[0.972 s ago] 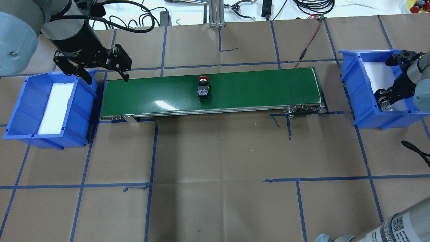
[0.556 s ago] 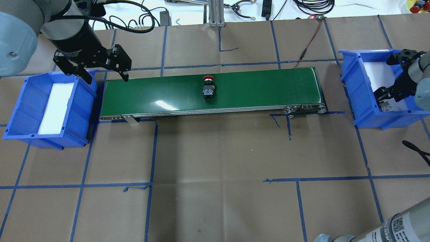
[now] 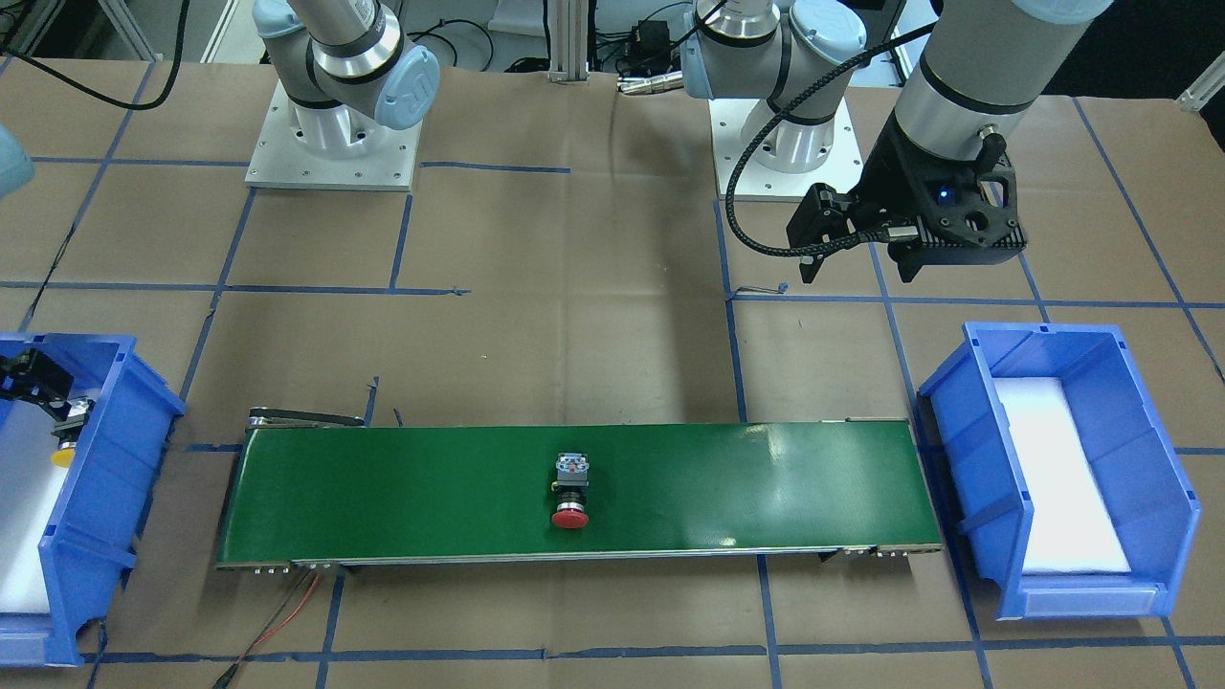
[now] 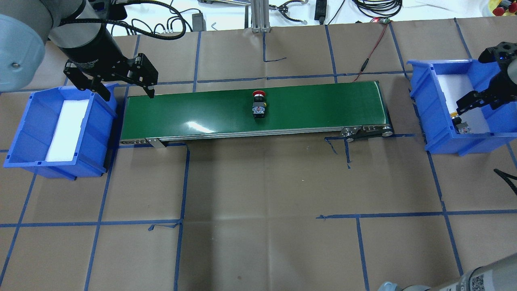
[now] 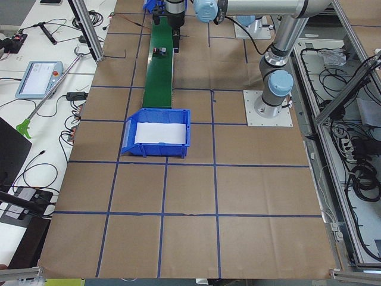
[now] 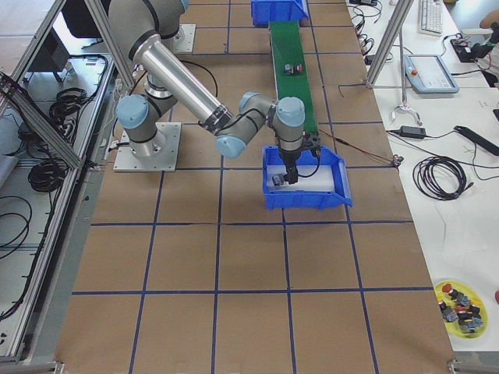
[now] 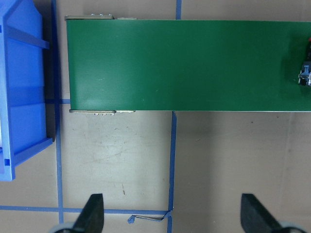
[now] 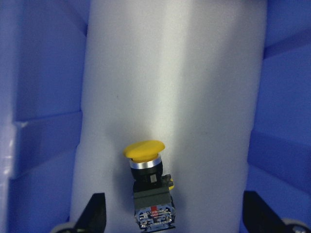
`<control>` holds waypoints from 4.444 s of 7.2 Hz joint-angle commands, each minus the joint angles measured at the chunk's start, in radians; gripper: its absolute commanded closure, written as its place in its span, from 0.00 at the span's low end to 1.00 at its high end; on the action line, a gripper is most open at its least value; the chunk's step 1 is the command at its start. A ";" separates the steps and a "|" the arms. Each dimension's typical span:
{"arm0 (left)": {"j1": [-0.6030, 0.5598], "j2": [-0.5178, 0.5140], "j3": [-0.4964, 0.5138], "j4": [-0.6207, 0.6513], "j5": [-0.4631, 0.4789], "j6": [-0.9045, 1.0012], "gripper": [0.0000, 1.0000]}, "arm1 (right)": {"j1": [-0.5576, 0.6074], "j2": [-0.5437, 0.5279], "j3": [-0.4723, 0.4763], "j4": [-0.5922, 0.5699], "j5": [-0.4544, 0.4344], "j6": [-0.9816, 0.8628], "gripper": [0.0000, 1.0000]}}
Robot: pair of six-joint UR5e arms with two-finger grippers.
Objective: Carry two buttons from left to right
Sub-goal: 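Lower the yellow button onto the foam and open the right gripper, then move the right gripper back over the conveyor toward the red button, then lower the right gripper onto the red button and grasp it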
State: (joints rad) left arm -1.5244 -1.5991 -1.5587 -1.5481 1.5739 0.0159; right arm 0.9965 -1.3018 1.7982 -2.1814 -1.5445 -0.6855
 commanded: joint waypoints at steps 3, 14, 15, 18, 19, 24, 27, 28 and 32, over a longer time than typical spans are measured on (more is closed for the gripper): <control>0.000 -0.002 0.000 0.000 0.000 -0.002 0.00 | 0.028 -0.117 -0.196 0.394 -0.005 -0.006 0.00; 0.000 -0.002 0.002 0.000 0.002 -0.005 0.00 | 0.599 -0.100 -0.099 0.069 0.012 0.747 0.00; 0.000 -0.004 0.002 0.000 0.002 -0.007 0.00 | 0.603 -0.088 -0.068 0.036 0.015 0.748 0.00; 0.000 -0.002 0.002 0.000 0.000 -0.008 0.00 | 0.607 -0.012 -0.072 0.035 0.076 0.748 0.00; 0.000 -0.002 0.002 0.000 0.002 -0.008 0.00 | 0.610 0.021 -0.103 0.035 0.076 0.748 0.00; 0.000 -0.002 0.002 0.000 0.002 -0.007 0.00 | 0.645 0.137 -0.171 0.034 0.053 0.768 0.01; 0.000 -0.004 0.003 0.000 0.002 -0.007 0.00 | 0.645 0.179 -0.174 0.032 0.055 0.770 0.01; 0.001 -0.004 0.003 0.000 0.000 -0.007 0.00 | 0.645 0.197 -0.183 0.008 0.054 0.768 0.04; 0.001 -0.004 0.002 0.000 0.002 -0.007 0.00 | 0.643 0.228 -0.192 0.018 0.003 0.756 0.60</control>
State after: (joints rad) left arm -1.5233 -1.6030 -1.5563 -1.5478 1.5752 0.0092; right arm 1.6405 -1.0738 1.6065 -2.1702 -1.5157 0.0781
